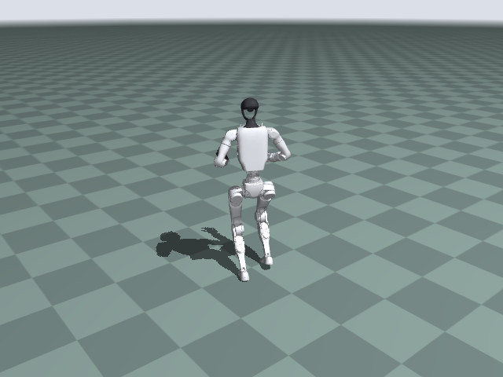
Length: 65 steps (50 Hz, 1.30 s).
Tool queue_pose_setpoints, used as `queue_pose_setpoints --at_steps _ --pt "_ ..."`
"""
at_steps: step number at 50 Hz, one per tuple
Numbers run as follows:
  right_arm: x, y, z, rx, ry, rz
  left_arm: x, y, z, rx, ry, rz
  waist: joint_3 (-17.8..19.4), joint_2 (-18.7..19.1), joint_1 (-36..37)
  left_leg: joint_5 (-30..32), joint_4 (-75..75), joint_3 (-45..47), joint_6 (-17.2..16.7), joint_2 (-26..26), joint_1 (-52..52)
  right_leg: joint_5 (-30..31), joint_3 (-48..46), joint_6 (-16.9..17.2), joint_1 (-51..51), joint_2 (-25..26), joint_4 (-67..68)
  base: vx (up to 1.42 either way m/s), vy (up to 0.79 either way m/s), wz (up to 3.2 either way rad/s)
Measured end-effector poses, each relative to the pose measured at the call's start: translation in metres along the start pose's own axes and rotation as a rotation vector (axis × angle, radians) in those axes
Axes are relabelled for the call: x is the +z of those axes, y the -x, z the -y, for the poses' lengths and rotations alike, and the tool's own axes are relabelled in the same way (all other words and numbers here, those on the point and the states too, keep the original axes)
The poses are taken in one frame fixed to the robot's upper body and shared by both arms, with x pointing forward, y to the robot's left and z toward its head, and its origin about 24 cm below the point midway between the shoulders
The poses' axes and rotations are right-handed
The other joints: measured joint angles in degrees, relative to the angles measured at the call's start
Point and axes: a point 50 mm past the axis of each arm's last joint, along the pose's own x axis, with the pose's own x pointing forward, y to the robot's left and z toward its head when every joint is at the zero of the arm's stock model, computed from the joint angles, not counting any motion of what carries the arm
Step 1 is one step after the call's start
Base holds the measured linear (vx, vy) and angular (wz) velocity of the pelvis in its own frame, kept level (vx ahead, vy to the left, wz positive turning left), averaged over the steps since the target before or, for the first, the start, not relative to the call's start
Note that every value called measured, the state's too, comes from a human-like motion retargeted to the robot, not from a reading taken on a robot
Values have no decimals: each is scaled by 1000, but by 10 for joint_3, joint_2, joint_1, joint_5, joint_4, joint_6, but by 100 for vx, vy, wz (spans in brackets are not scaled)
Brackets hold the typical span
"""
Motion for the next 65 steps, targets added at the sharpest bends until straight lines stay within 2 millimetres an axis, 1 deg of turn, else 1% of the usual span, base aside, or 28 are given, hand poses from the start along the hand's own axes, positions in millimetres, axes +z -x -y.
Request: queue_pose_setpoints --at_steps 2,7,10,13,16,18,20,22,24,27,29,32,34,36,37,39,40,42,45,47,49,51,55,57,59,61,63,65 --pt "-7 8 -9 31 -17 -52 25 -20 6 43 71 124 3 -3 -14 -21 -1 -13 4 -7 10 37 -8 -3 -33 -24 45 -1 13 -16" --pt "-21 29 -24 67 -45 -165 85 -61 23 91 170 431 14 -9 -54 -89 -17 -25 27 -13 47 51 -12 -16 -89 -65 99 2 12 -6" --pt "-27 41 -32 82 -81 -234 112 -78 34 92 209 549 17 -13 -72 -98 -33 -28 32 -12 68 63 -16 -15 -93 -70 83 3 9 -6" --pt "-31 52 -37 87 -132 -286 126 -86 45 64 248 596 13 -14 -84 -90 -47 -34 33 -10 82 71 -24 -19 -84 -69 52 3 6 -21" --pt "-30 54 -36 62 -189 -307 126 -88 56 8 261 588 8 -15 -87 -84 -56 -37 36 -9 90 75 -32 -21 -76 -67 28 2 3 -41" --pt "-24 46 -32 19 -231 -279 114 -85 65 -53 243 537 6 -17 -84 -81 -57 -36 37 -9 92 74 -35 -19 -76 -63 18 0 0 -60" --pt "-13 28 -21 -51 -269 -200 88 -77 76 -127 190 439 5 -19 -79 -80 -50 -31 38 -7 87 62 -35 -18 -81 -56 12 -2 -4 -70" --pt "5 3 -5 -136 -307 -85 52 -60 81 -201 108 304 7 -20 -69 -76 -38 -22 35 -3 75 24 -37 -31 -86 -54 16 -4 -7 -86" --pt "30 -24 14 -219 -345 66 12 -36 78 -259 12 158 8 -21 -54 -59 -26 -17 25 -4 56 -8 -42 -47 -82 -54 30 -5 -9 -101" --pt "76 -54 43 -320 -390 314 -38 12 57 -302 -113 -56 8 -22 -20 -12 6 -29 -3 -14 14 -48 -45 -70 -56 -39 56 -7 -13 -103" --pt "106 -65 59 -370 -414 468 -59 44 37 -303 -169 -181 6 -24 8 31 42 -29 -22 -16 -25 -72 -45 -81 -27 -26 60 -9 -14 -79" --pt "140 -71 78 -421 -429 648 -76 85 5 -274 -222 -346 4 -23 54 92 106 -24 -36 -9 -92 -111 -45 -93 22 -5 35 -9 -14 -57" --pt "153 -73 85 -437 -423 720 -80 102 -12 -237 -235 -424 6 -21 84 89 137 -24 -31 -5 -136 -146 -44 -97 45 4 10 -8 -14 -39" --pt "158 -74 86 -438 -415 746 -80 112 -23 -190 -232 -480 10 -18 110 73 160 -28 -26 -7 -175 -186 -44 -102 58 6 -3 -7 -14 -27" --pt "158 -75 83 -431 -413 740 -79 115 -27 -167 -224 -500 13 -16 121 64 169 -30 -22 -9 -190 -207 -45 -105 61 5 -3 -6 -14 -15" --pt "149 -76 72 -397 -413 684 -77 116 -29 -124 -194 -520 19 -15 137 41 186 -32 -13 -13 -212 -245 -48 -109 58 -3 15 -5 -15 -3" --pt "143 -76 64 -374 -415 643 -76 115 -29 -105 -175 -524 21 -15 143 29 193 -33 -8 -16 -219 -262 -50 -110 54 -9 29 -4 -16 10" --pt "123 -73 40 -300 -416 523 -72 105 -23 -82 -121 -511 26 -19 150 6 197 -38 1 -25 -221 -274 -55 -110 39 -37 75 -3 -17 22" --pt "87 -57 2 -168 -408 320 -64 82 -11 -53 -28 -457 31 -25 151 -21 182 -57 10 -42 -208 -276 -52 -113 5 -104 141 0 -20 50" --pt "65 -43 -17 -91 -390 199 -56 63 -6 -25 31 -401 33 -24 144 -32 164 -77 10 -44 -192 -273 -42 -114 -19 -150 155 3 -24 80" --pt "46 -28 -30 -29 -372 93 -48 45 -3 8 83 -349 33 -22 134 -38 146 -100 5 -40 -175 -264 -29 -108 -37 -179 144 4 -29 89" --pt "30 -14 -39 21 -361 1 -41 30 -2 44 124 -306 31 -22 125 -38 127 -121 -3 -30 -159 -248 -18 -95 -48 -190 117 5 -34 86" --pt "7 6 -45 74 -362 -130 -35 7 -9 110 167 -250 21 -30 112 -31 95 -137 -18 8 -134 -209 -21 -67 -43 -169 57 1 -42 65" --pt "0 12 -45 73 -373 -176 -35 0 -14 139 169 -236 16 -34 107 4 90 -126 -33 44 -118 -184 -39 -64 -26 -145 27 -6 -47 24" --pt "-7 16 -43 62 -384 -213 -35 -7 -18 158 172 -219 10 -35 97 24 96 -99 -36 81 -101 -156 -57 -64 -10 -120 -3 -13 -46 8" --pt "-12 21 -40 45 -394 -248 -32 -16 -20 172 184 -193 5 -32 83 32 111 -69 -35 106 -80 -122 -69 -64 2 -89 -31 -22 -43 -5" --pt "-17 26 -36 25 -399 -277 -27 -28 -20 188 205 -152 2 -23 66 38 131 -40 -33 116 -54 -81 -73 -61 11 -52 -58 -31 -39 -14" --pt "-21 32 -32 2 -400 -302 -17 -43 -19 212 236 -99 1 -8 49 48 142 -21 -38 106 -24 -25 -67 -47 15 -6 -86 -38 -33 -18"
